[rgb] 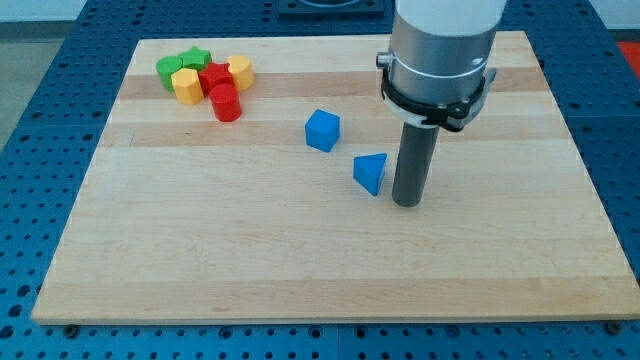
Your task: Slide the blue triangle to the left of the red circle
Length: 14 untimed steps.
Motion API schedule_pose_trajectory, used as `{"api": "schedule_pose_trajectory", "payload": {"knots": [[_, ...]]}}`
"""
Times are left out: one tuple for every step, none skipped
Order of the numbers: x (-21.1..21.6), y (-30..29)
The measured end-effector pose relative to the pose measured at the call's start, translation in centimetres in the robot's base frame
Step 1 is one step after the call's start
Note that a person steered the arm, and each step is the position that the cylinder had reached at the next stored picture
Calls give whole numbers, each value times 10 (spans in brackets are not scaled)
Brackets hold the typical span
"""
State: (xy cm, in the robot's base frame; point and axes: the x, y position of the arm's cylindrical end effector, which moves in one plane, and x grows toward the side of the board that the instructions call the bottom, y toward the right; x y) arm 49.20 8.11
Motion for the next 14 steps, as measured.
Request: {"api": "schedule_pose_trajectory", "payload": {"knots": [[-16, -21], [-56, -65], [-89, -106], [-118, -144], [-117, -149], [-113, -149], [-108, -149], [-92, -166], [-89, -210], [-89, -247], [-89, -231], [-81, -176], [-36, -166], [-6, -197]]}}
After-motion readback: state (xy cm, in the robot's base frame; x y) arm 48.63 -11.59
